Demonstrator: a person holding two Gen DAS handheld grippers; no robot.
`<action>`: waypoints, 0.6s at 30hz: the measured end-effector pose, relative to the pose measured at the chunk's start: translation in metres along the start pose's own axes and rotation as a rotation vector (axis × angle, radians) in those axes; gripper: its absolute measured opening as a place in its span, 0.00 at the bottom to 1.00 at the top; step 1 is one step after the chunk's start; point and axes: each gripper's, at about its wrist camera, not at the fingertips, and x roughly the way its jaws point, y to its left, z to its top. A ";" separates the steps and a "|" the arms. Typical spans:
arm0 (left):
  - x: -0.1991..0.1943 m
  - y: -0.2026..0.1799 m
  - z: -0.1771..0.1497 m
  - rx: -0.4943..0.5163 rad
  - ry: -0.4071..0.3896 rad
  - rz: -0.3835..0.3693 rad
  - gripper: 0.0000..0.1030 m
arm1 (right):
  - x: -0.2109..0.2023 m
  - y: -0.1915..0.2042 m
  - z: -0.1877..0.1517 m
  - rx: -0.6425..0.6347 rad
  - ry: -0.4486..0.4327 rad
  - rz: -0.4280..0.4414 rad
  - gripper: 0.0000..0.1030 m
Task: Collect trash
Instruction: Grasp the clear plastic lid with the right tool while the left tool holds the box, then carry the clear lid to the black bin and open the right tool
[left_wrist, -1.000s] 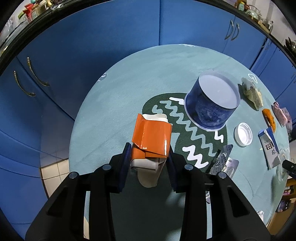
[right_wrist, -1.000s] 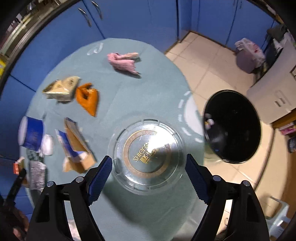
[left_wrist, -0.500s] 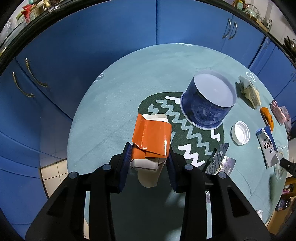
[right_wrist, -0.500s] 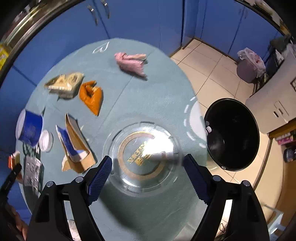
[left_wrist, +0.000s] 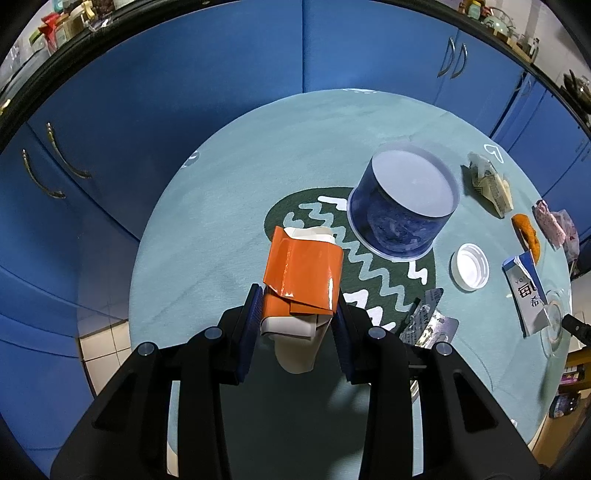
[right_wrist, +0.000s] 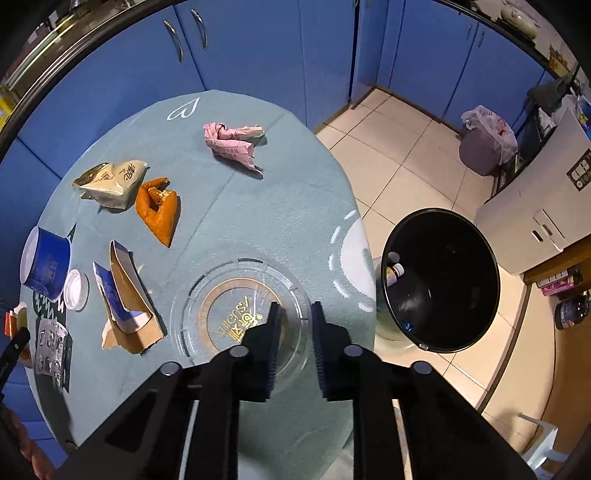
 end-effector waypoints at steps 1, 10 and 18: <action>-0.001 0.000 0.000 0.001 -0.002 0.000 0.36 | 0.000 0.000 0.000 -0.004 0.000 -0.002 0.11; -0.011 -0.011 0.001 0.011 -0.022 0.008 0.36 | -0.007 -0.008 -0.001 -0.003 -0.016 0.031 0.05; -0.023 -0.027 0.004 0.029 -0.042 0.002 0.36 | -0.023 -0.021 0.003 0.012 -0.063 0.051 0.05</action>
